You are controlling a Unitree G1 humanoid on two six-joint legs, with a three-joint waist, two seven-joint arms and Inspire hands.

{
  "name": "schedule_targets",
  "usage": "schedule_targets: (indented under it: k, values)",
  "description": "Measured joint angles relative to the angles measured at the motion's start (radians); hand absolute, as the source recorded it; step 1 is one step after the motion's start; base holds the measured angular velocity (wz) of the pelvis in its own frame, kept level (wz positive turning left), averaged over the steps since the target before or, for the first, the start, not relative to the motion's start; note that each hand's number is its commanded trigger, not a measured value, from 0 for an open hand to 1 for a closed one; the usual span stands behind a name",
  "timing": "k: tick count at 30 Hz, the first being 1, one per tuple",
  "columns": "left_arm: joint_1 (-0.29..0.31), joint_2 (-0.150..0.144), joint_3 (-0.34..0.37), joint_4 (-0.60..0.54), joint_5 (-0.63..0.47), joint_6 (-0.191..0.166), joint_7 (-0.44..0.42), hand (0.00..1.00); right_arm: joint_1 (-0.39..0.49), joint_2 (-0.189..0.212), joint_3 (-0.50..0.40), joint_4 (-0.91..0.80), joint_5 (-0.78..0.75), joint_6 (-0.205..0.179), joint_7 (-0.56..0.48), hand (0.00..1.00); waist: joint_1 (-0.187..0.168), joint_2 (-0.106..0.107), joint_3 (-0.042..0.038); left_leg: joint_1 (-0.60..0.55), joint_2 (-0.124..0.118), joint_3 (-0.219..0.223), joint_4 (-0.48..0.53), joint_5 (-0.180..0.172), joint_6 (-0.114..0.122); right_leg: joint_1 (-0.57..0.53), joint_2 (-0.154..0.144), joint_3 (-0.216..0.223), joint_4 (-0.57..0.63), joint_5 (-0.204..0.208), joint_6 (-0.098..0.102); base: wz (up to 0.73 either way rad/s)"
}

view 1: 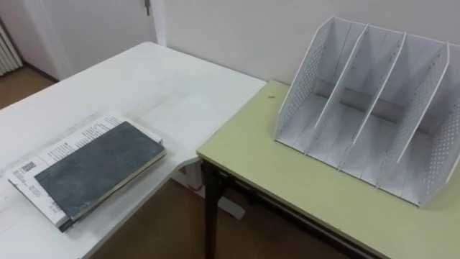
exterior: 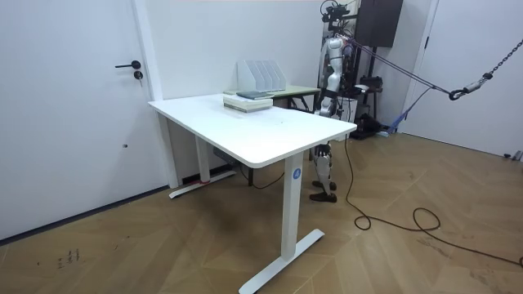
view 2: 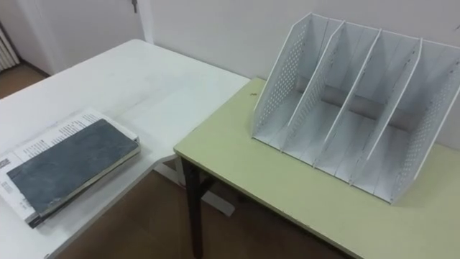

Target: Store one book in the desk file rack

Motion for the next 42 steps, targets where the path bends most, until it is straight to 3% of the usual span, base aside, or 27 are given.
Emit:
schedule_targets:
  k: [5, 11, 15, 20, 23, 27, 30, 33, 37, 42]
  values:
    - [-0.024, 0.014, -0.061, -0.084, 0.113, -0.034, 0.015, 0.00, -0.004, -0.001, 0.007, -0.003, -0.009, -0.028, 0.009, 0.00, -0.011, 0.007, -0.0019, -0.011, 0.001, 0.001, 0.001, 0.000, 0.000, -0.016, 0.000, -0.002, 0.002, 0.002, -0.001, 0.01]
    - [-0.039, 0.021, -0.170, -0.109, 0.258, -0.071, 0.017, 0.00, -0.029, 0.006, 0.040, 0.002, -0.015, -0.071, 0.011, 0.00, -0.060, 0.012, 0.0001, -0.024, 0.001, -0.005, -0.002, 0.000, 0.000, -0.026, 0.001, -0.007, 0.003, 0.007, -0.001, 0.00]
    - [-0.059, 0.057, -0.197, -0.252, 0.313, -0.106, 0.024, 0.00, -0.051, 0.009, 0.080, -0.003, -0.017, -0.082, 0.023, 0.00, -0.065, 0.003, 0.0141, -0.040, 0.002, -0.004, -0.002, 0.001, -0.001, -0.039, 0.002, -0.004, 0.015, 0.008, -0.002, 0.00]
    - [-0.102, 0.062, -0.270, -0.314, 0.392, -0.125, 0.042, 0.00, -0.065, 0.012, 0.095, -0.001, -0.043, -0.098, 0.045, 0.00, -0.095, 0.002, 0.0127, -0.042, -0.003, -0.003, -0.005, 0.002, 0.002, -0.038, -0.001, 0.005, 0.015, 0.011, 0.003, 0.00]
    - [-0.119, 0.050, -0.303, -0.387, 0.407, -0.140, 0.058, 0.00, -0.069, 0.012, 0.103, -0.001, -0.042, -0.099, 0.045, 0.00, -0.110, 0.007, 0.0100, -0.041, -0.013, -0.004, -0.005, 0.005, 0.007, -0.038, -0.001, 0.004, 0.015, 0.012, 0.006, 0.02]
    - [-0.137, -0.016, -0.329, -0.479, 0.407, -0.203, 0.103, 0.00, -0.069, 0.011, 0.102, -0.009, -0.063, -0.099, 0.053, 0.00, -0.112, 0.021, -0.0003, -0.023, -0.014, -0.004, -0.022, 0.012, 0.014, -0.029, -0.010, 0.005, 0.015, 0.015, 0.010, -0.02]
    - [-0.134, -0.022, -0.358, -0.563, 0.408, -0.220, 0.106, 0.00, -0.062, 0.011, 0.101, -0.024, -0.080, -0.101, 0.058, 0.00, -0.117, 0.022, -0.0010, -0.015, -0.014, -0.005, -0.022, 0.015, 0.015, -0.027, -0.012, 0.005, 0.017, 0.016, 0.011, -0.01]
    - [-0.119, -0.013, -0.368, -0.684, 0.417, -0.225, 0.109, 0.00, -0.061, 0.011, 0.100, -0.023, -0.080, -0.101, 0.061, 0.00, -0.115, 0.019, 0.0003, -0.013, -0.013, -0.006, -0.018, 0.016, 0.015, -0.031, -0.012, 0.005, 0.020, 0.017, 0.010, 0.00]
    - [-0.119, 0.027, -0.383, -0.852, 0.458, -0.250, 0.154, 0.00, -0.058, 0.011, 0.100, -0.018, -0.061, -0.099, 0.076, 0.00, -0.114, 0.017, 0.0005, -0.013, -0.014, -0.010, -0.017, 0.018, 0.017, -0.017, -0.014, -0.001, 0.017, 0.018, 0.012, 0.06]
    - [-0.119, 0.055, -0.375, -0.969, 0.545, -0.252, 0.219, 0.00, -0.055, 0.011, 0.077, -0.011, -0.060, -0.097, 0.085, 0.00, -0.109, 0.021, -0.0005, -0.020, -0.017, -0.013, -0.015, 0.018, 0.017, -0.016, -0.016, -0.004, 0.010, 0.019, 0.014, 0.02]
